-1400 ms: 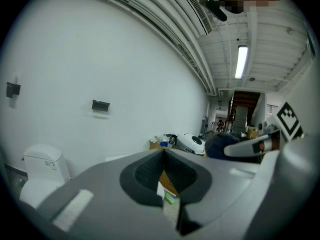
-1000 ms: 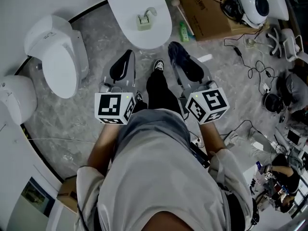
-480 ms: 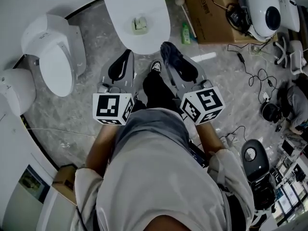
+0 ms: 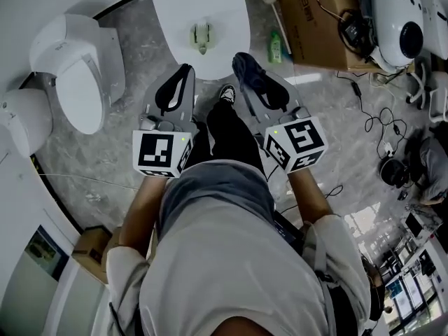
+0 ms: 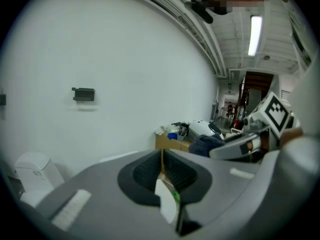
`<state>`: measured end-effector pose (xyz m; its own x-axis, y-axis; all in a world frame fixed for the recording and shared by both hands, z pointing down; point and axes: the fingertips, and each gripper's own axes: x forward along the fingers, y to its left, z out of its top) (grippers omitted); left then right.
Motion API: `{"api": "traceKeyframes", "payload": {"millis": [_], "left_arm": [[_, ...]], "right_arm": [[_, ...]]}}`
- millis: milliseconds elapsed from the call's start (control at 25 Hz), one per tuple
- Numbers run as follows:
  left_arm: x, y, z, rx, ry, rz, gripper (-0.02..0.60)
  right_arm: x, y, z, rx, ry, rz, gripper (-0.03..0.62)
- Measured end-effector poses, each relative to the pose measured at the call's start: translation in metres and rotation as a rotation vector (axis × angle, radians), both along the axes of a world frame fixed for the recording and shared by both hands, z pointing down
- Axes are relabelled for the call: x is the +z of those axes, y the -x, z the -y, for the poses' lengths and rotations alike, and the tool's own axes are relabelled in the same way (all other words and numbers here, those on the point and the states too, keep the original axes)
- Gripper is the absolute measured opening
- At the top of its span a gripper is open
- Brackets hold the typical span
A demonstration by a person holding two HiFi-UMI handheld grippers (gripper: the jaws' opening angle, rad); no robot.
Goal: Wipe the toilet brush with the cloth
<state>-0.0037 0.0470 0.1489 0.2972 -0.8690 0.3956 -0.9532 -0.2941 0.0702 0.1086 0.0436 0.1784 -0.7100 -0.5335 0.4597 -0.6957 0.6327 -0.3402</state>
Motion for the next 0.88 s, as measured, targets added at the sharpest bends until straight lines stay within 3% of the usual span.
{"api": "traceKeyframes", "payload": {"millis": [360, 600, 800, 880], "left_arm": [[0.031, 0.0, 0.027, 0.143, 0.01, 0.076, 0.0], [0.044, 0.015, 0.047, 0.231, -0.003, 0.093, 0.0], [0.055, 0.006, 0.05, 0.314, -0.019, 0.135, 0.0], [0.065, 0.01, 0.052, 0.295, -0.008, 0.12, 0.0]], "right_arm": [[0.033, 0.009, 0.028, -0.061, 0.005, -0.009, 0.107], [0.06, 0.02, 0.045, -0.036, 0.021, -0.022, 0.107], [0.086, 0.025, 0.06, 0.008, 0.045, -0.015, 0.107], [0.097, 0.026, 0.064, 0.023, 0.056, -0.013, 0.107]]}}
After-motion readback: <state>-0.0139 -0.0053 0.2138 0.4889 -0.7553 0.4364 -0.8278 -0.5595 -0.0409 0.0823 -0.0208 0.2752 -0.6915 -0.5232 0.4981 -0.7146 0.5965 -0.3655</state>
